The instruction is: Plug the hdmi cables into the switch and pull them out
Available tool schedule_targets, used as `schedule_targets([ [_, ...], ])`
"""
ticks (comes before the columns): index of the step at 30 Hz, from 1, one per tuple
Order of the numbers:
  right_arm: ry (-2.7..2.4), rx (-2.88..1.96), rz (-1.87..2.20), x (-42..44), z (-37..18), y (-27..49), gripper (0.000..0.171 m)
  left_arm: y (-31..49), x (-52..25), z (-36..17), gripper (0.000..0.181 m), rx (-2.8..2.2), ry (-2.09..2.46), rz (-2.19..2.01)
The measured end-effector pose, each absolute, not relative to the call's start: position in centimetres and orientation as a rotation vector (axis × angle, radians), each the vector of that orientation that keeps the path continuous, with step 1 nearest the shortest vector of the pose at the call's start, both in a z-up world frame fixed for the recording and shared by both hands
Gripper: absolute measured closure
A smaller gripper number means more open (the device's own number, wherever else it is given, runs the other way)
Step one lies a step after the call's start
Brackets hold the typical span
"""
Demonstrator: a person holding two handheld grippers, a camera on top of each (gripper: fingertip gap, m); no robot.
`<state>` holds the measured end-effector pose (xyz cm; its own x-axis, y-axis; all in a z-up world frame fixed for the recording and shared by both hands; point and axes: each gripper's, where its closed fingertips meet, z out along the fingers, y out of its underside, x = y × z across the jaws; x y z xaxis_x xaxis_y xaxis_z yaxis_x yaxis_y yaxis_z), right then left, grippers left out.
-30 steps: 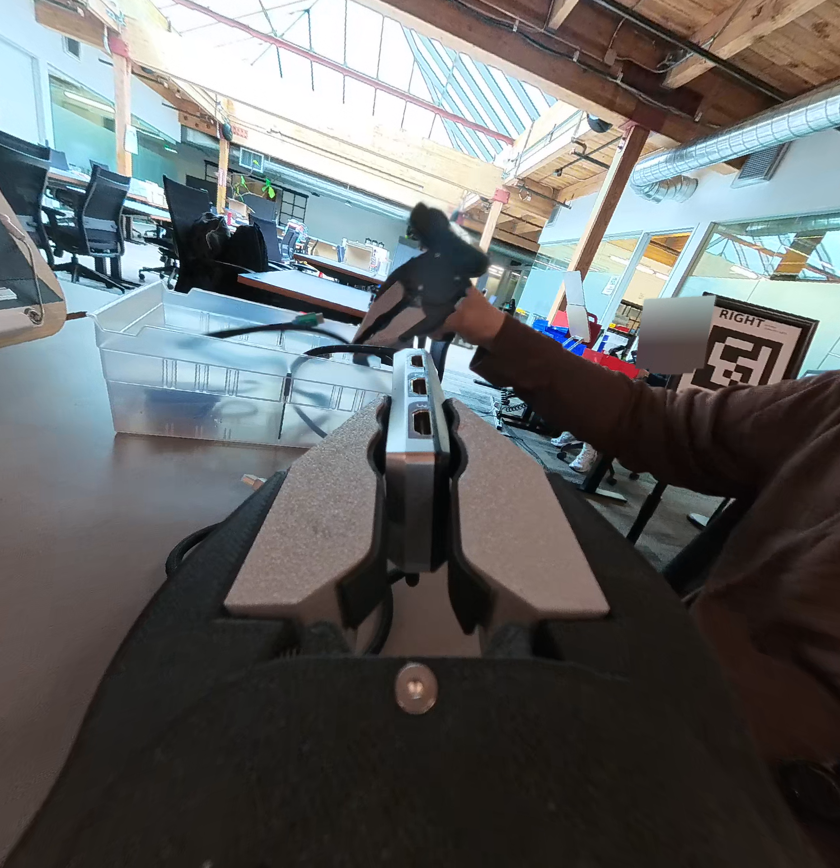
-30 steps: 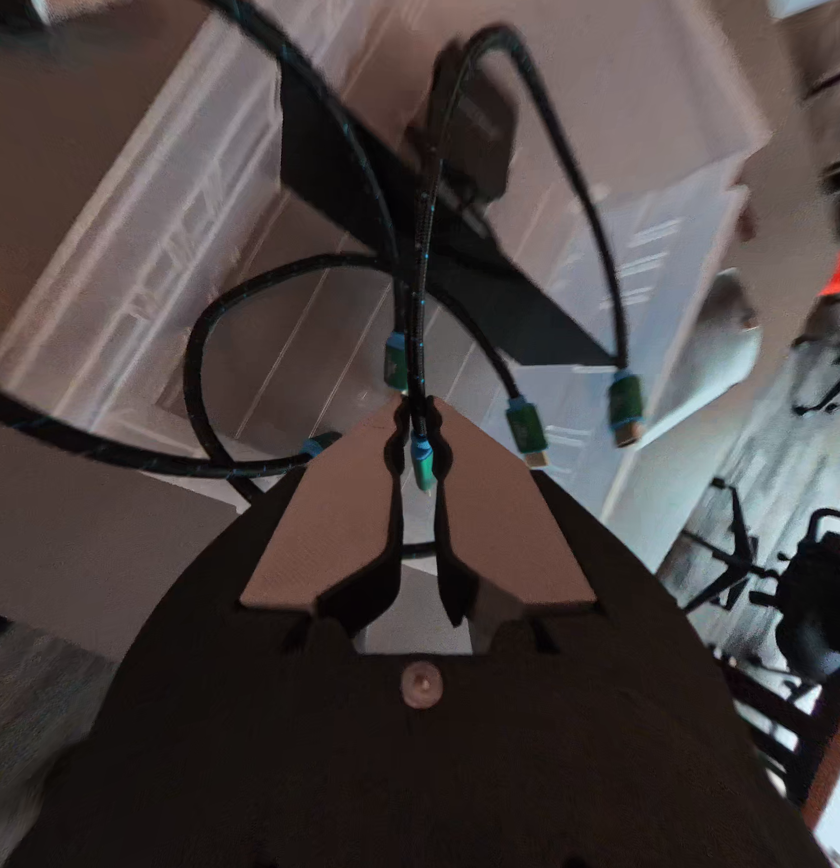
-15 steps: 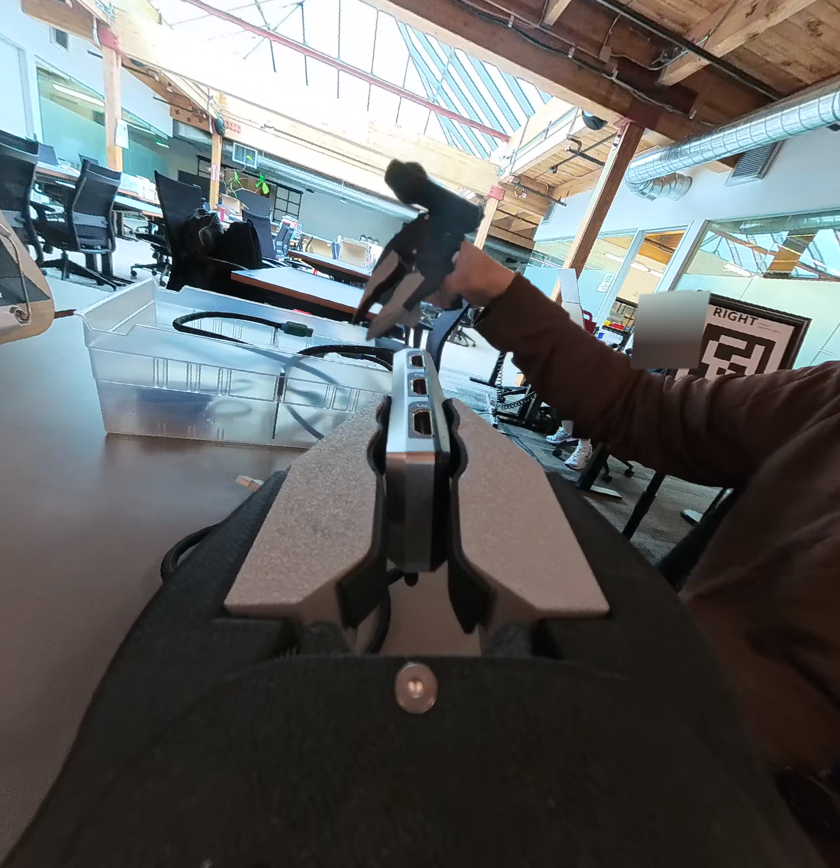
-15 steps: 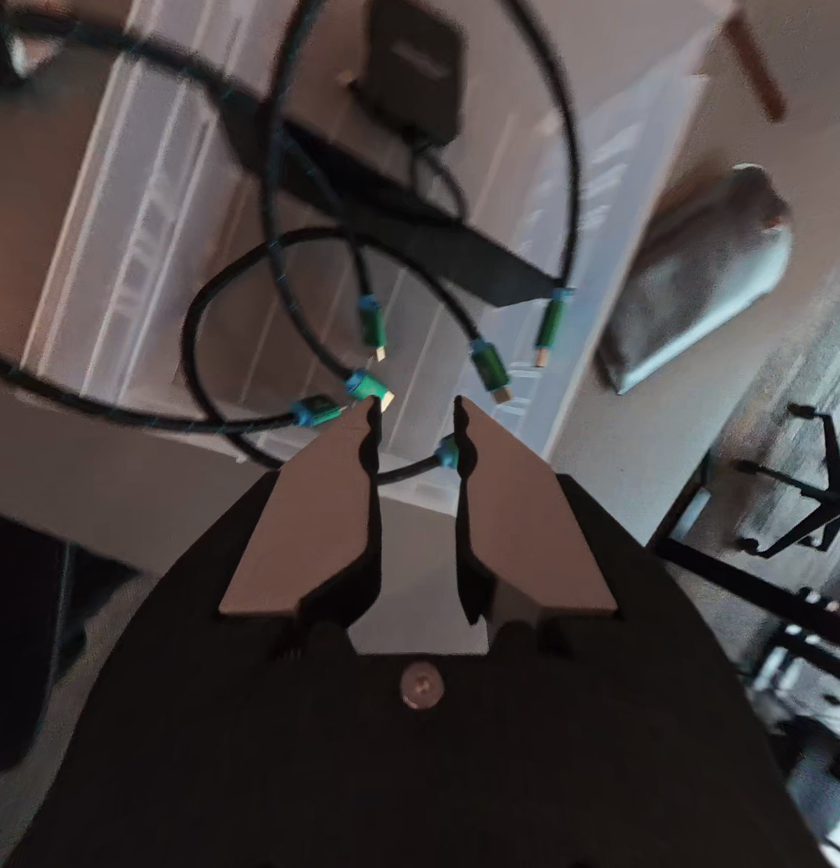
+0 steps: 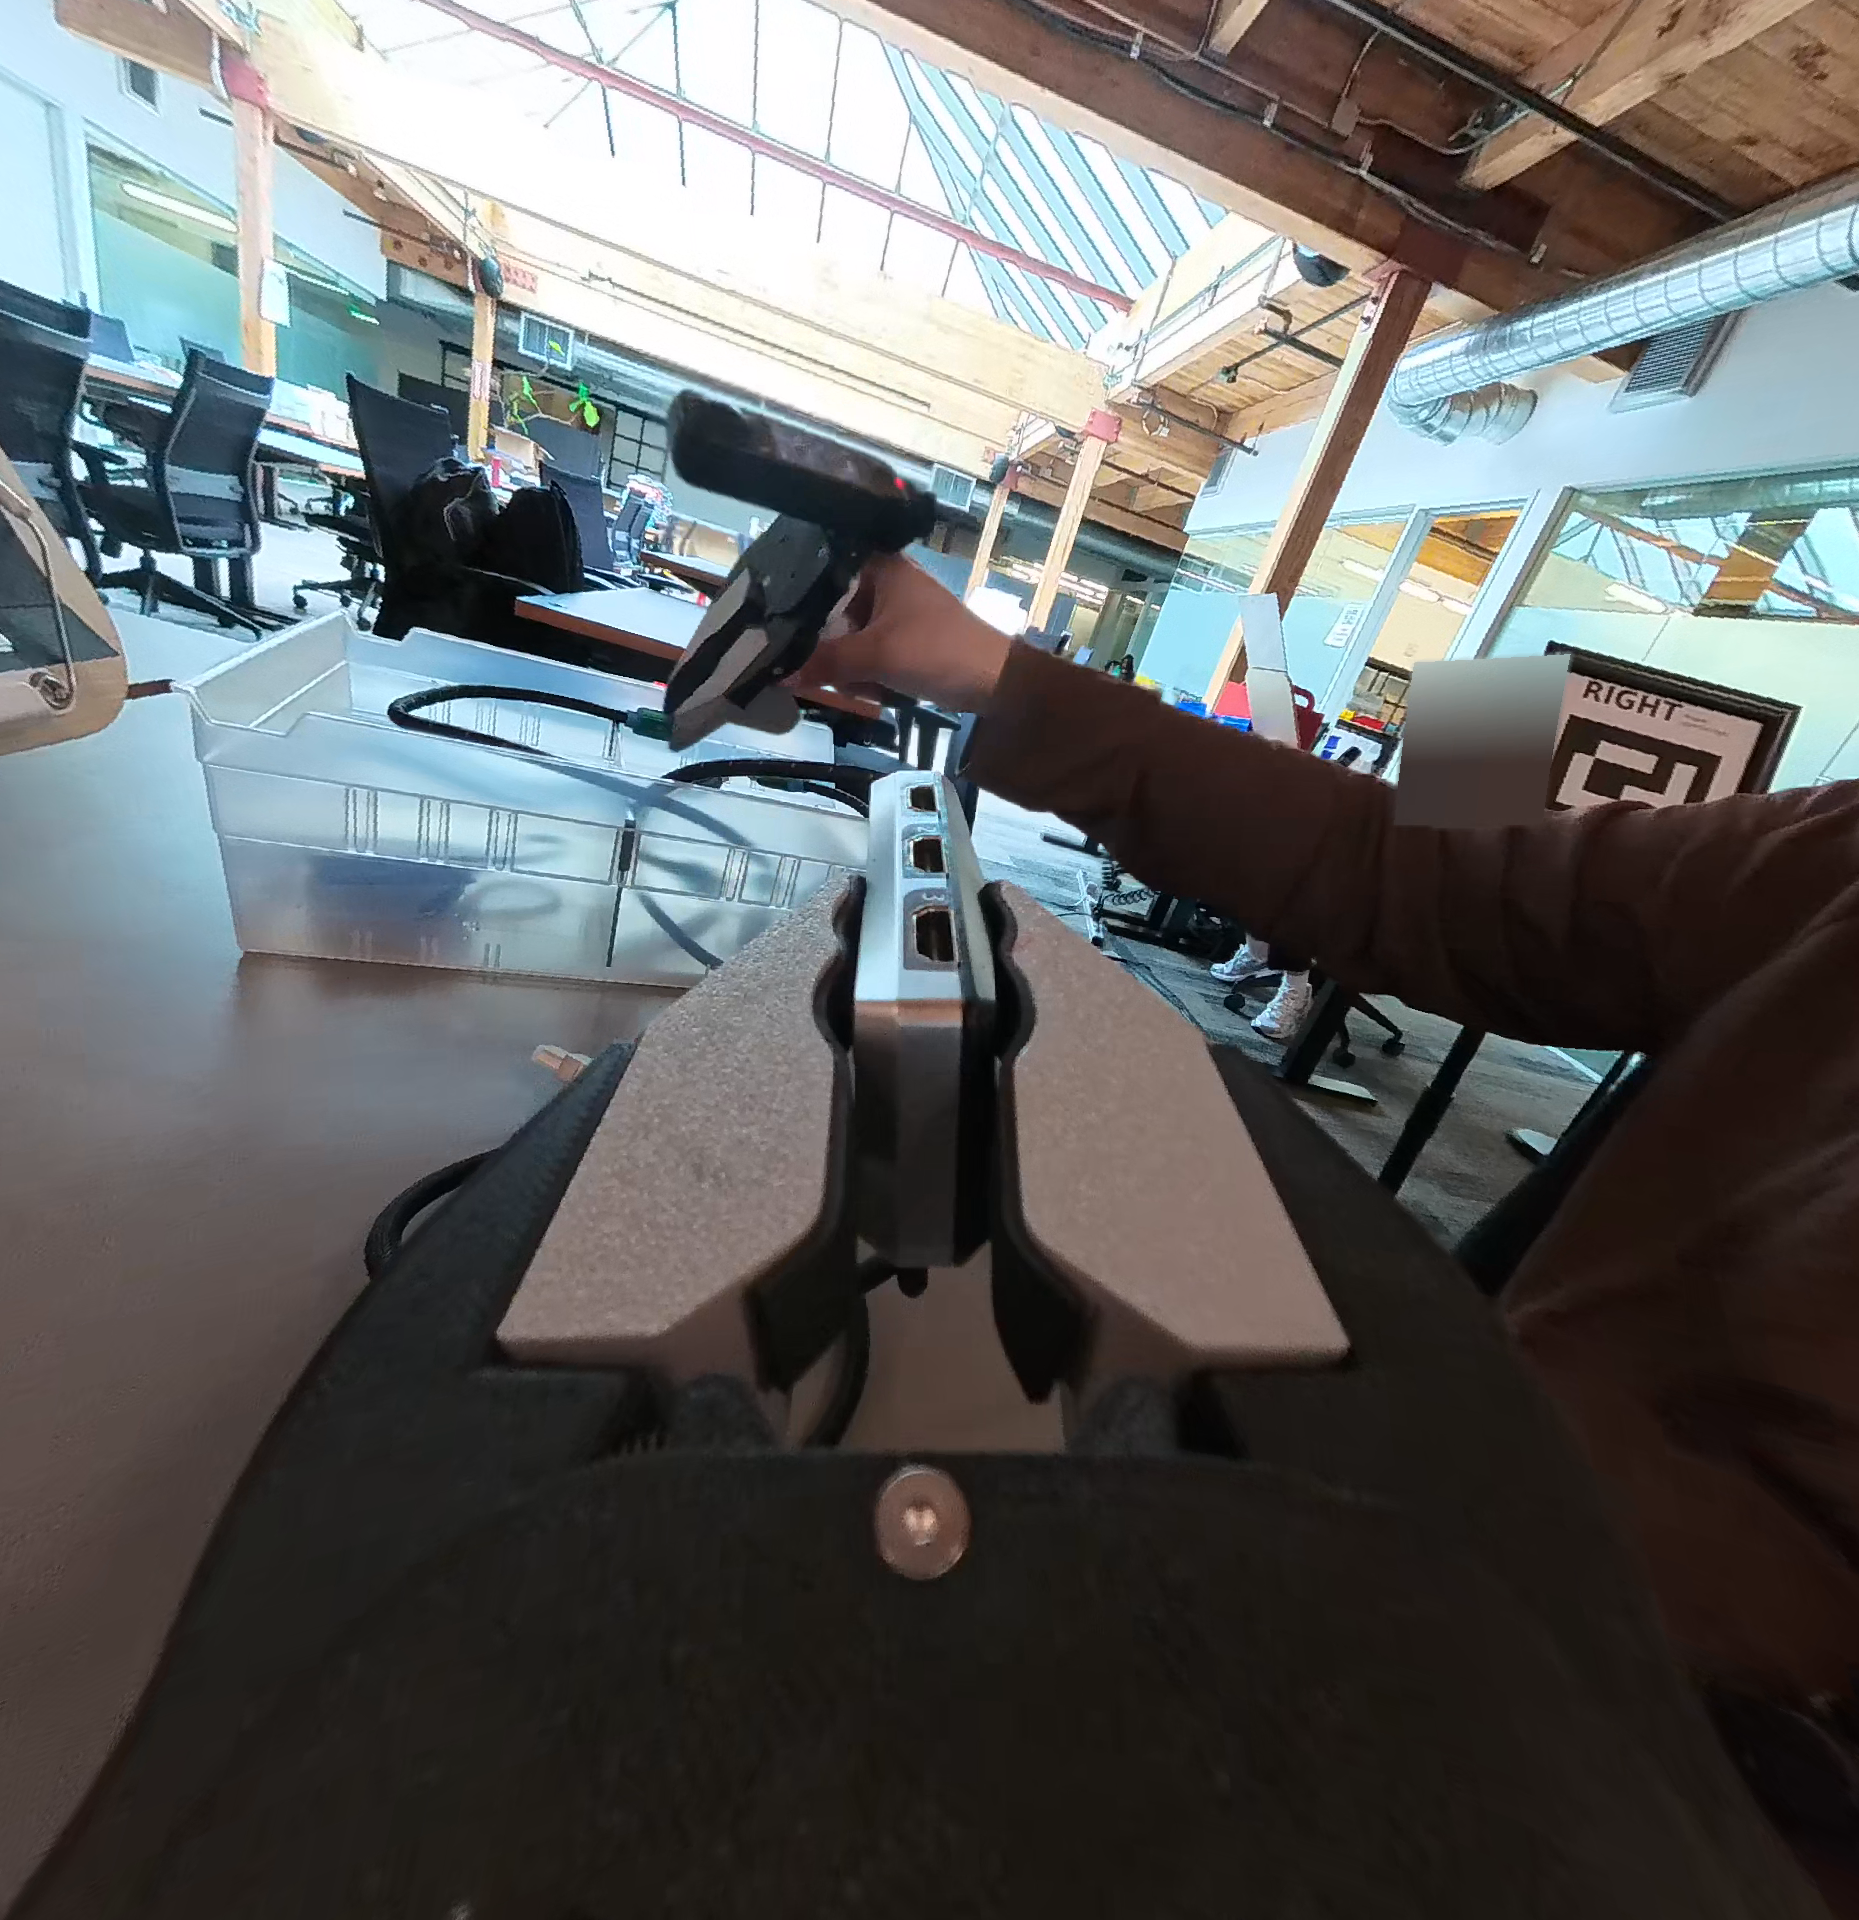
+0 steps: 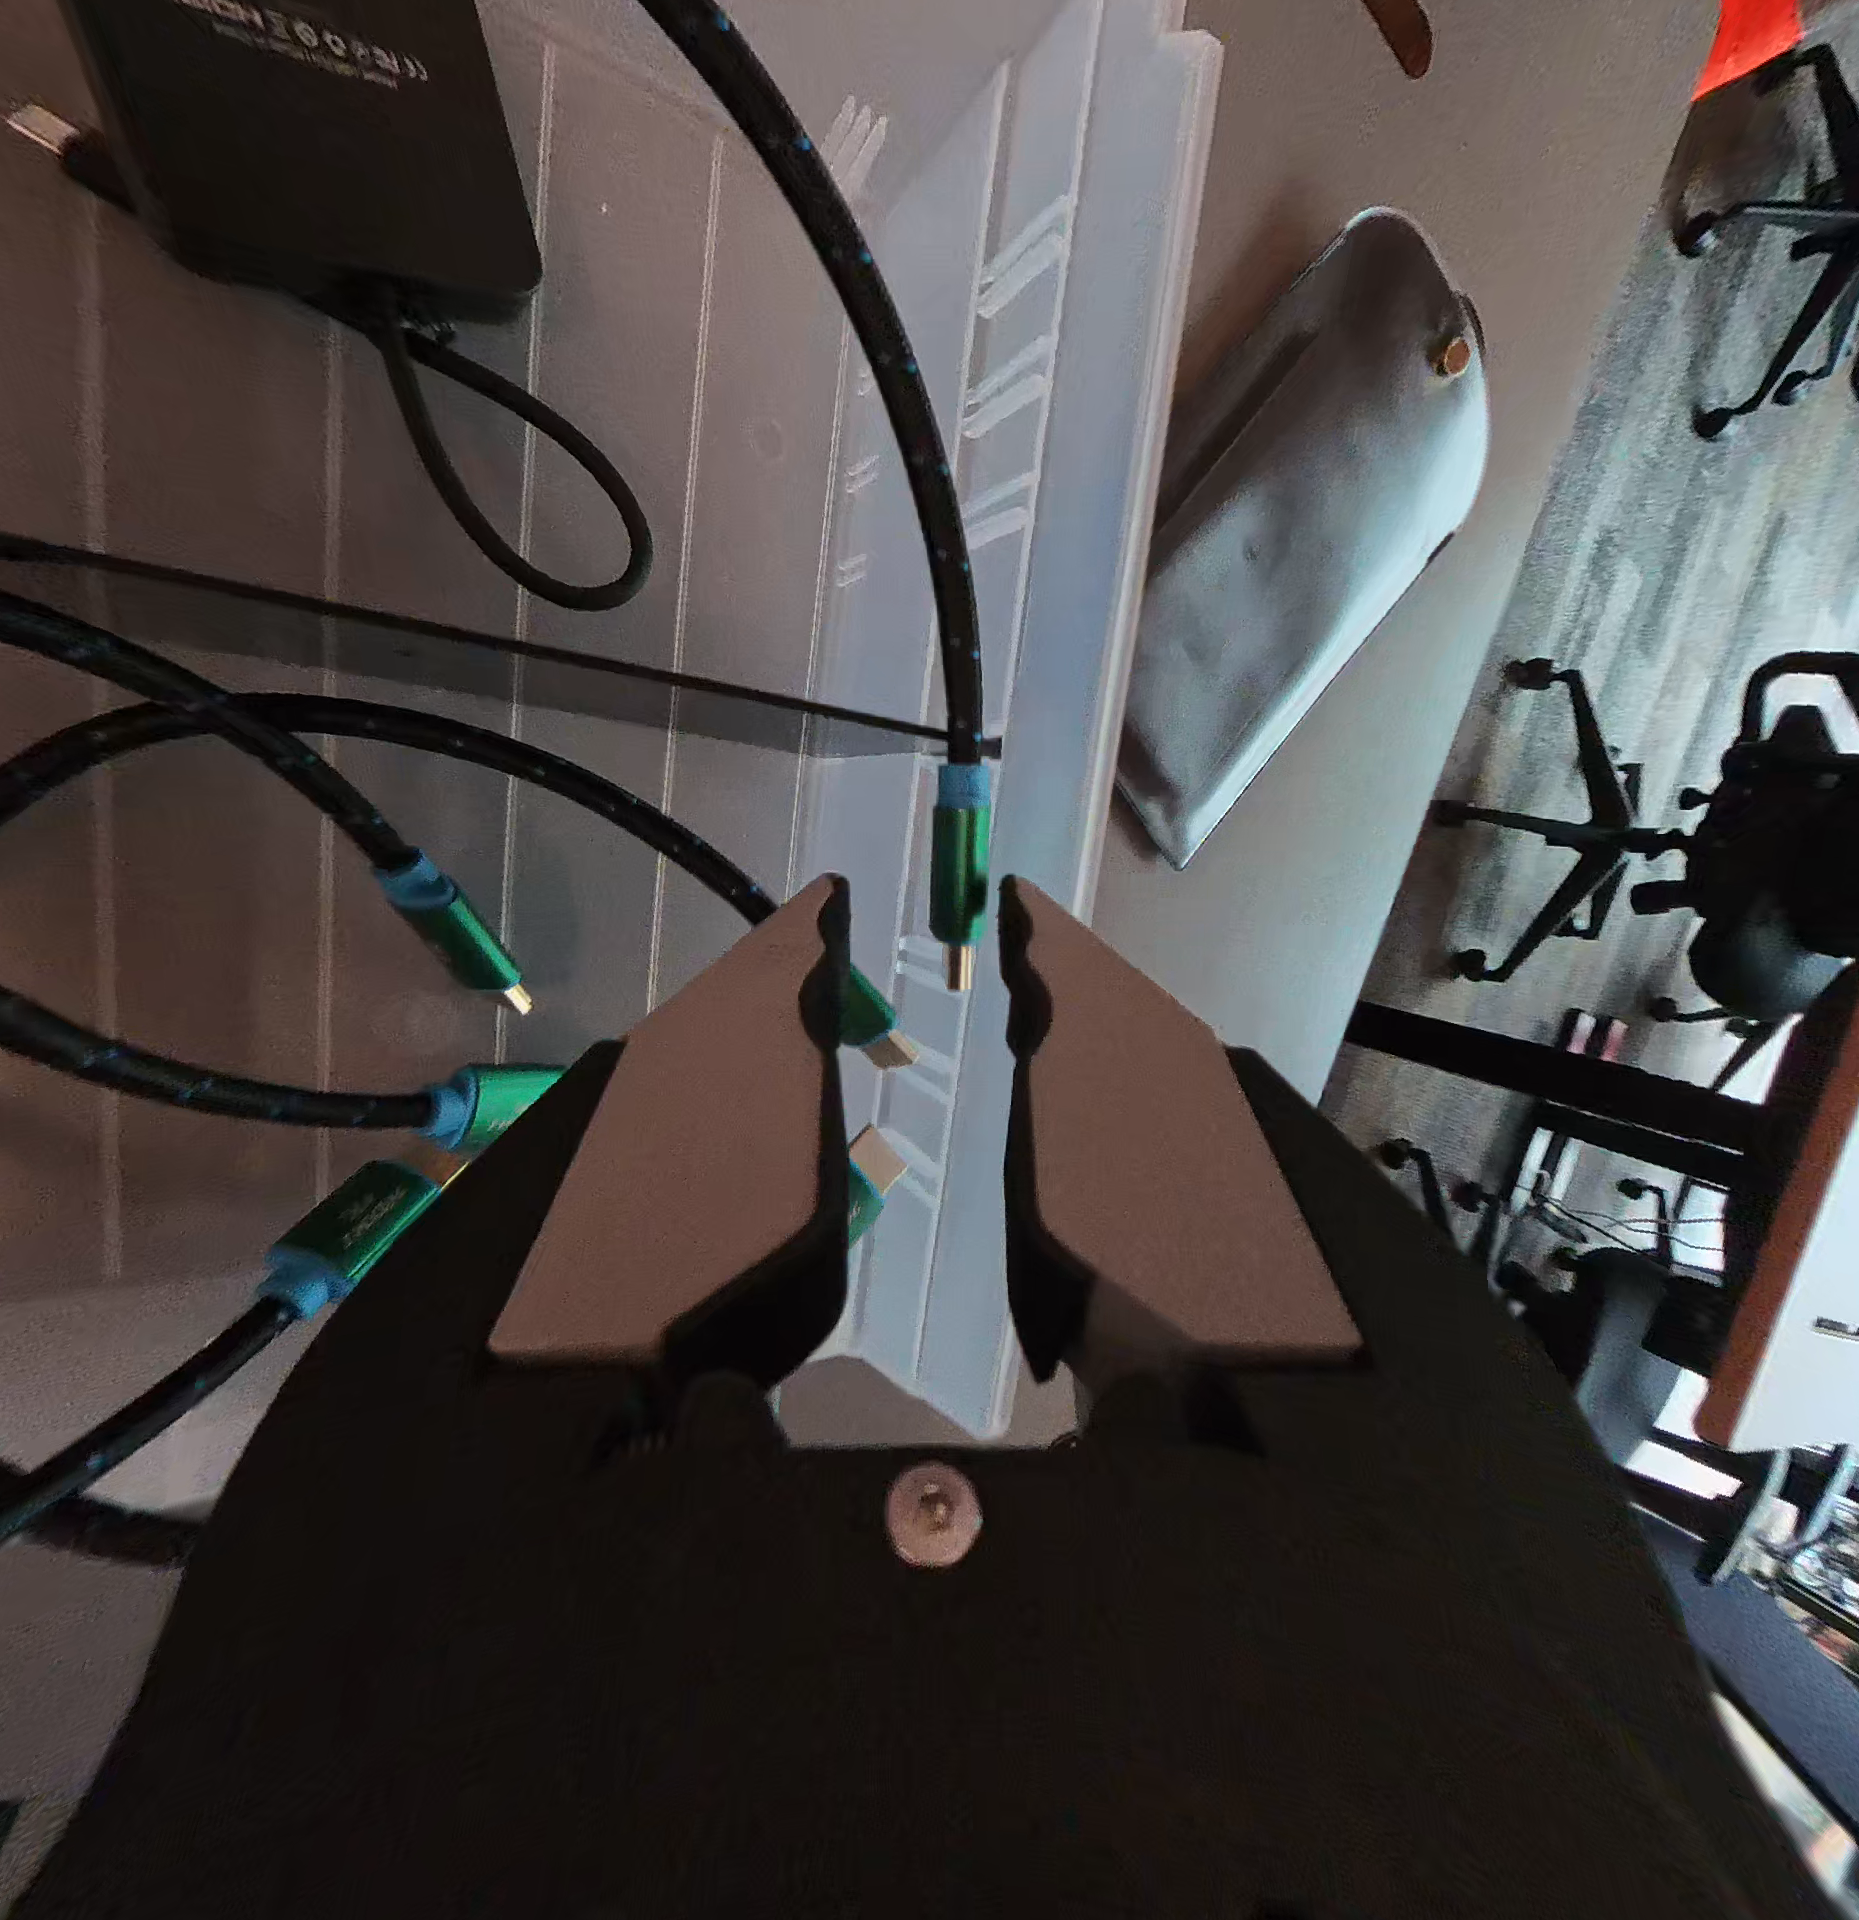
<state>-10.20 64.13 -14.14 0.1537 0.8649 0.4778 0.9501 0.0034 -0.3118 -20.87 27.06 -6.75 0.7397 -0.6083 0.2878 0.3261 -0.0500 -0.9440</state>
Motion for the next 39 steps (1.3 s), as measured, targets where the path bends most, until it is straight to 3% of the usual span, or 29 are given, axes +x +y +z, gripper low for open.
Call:
schedule_targets([
  [3, -1.71, -1.844, -0.277, -10.5, -14.5, 65.0, 0.163, 27.1, -20.8, -6.8, 0.161, -1.433, 0.251, -0.772],
  [12, -1.777, -1.947, -0.269, -7.8, -14.5, 62.1, 0.162, 27.1, -20.4, -6.8, 0.161, -1.435, 0.264, -0.78],
  [22, -2.14, -2.121, -0.216, -5.7, -19.2, 55.7, 0.161, 27.1, -20.5, -6.8, 0.161, -1.436, 0.259, -0.781],
  [28, -2.121, -2.236, -0.33, -5.4, -20.8, 56.6, 0.162, 27.1, -20.5, -6.9, 0.161, -1.438, 0.26, -0.781],
  [32, -2.032, -2.214, -0.434, -5.4, -19.5, 58.2, 0.16, 27.0, -20.6, -6.8, 0.161, -1.437, 0.258, -0.78],
  [39, -1.942, -2.279, -0.178, -5.2, -17.7, 57.8, 0.142, 27.0, -20.4, -6.8, 0.161, -1.439, 0.265, -0.784],
])
